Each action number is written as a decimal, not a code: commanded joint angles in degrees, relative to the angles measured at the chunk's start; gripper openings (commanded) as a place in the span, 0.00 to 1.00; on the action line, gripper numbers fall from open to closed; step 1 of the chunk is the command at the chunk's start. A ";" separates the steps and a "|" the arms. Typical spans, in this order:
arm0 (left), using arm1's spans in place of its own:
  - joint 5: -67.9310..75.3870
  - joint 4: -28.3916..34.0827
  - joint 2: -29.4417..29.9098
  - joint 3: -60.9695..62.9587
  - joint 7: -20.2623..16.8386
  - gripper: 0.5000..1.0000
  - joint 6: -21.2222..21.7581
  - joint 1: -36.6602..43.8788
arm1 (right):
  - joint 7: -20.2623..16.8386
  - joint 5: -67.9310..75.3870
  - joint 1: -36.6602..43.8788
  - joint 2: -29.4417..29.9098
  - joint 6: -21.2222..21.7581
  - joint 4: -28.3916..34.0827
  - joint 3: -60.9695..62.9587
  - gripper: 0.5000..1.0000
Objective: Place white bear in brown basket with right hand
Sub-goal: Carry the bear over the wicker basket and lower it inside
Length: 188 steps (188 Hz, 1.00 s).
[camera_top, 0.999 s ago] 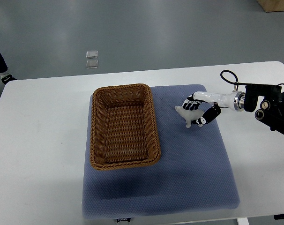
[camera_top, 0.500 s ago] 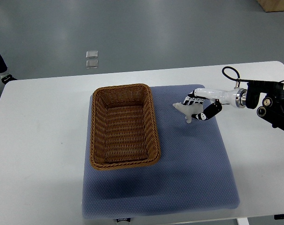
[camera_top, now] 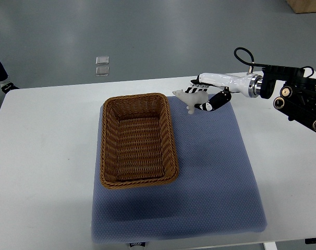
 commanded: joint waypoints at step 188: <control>0.00 0.00 0.00 0.00 -0.01 1.00 0.05 0.18 | 0.55 -1.04 1.82 21.93 -17.84 -8.79 -16.14 0.12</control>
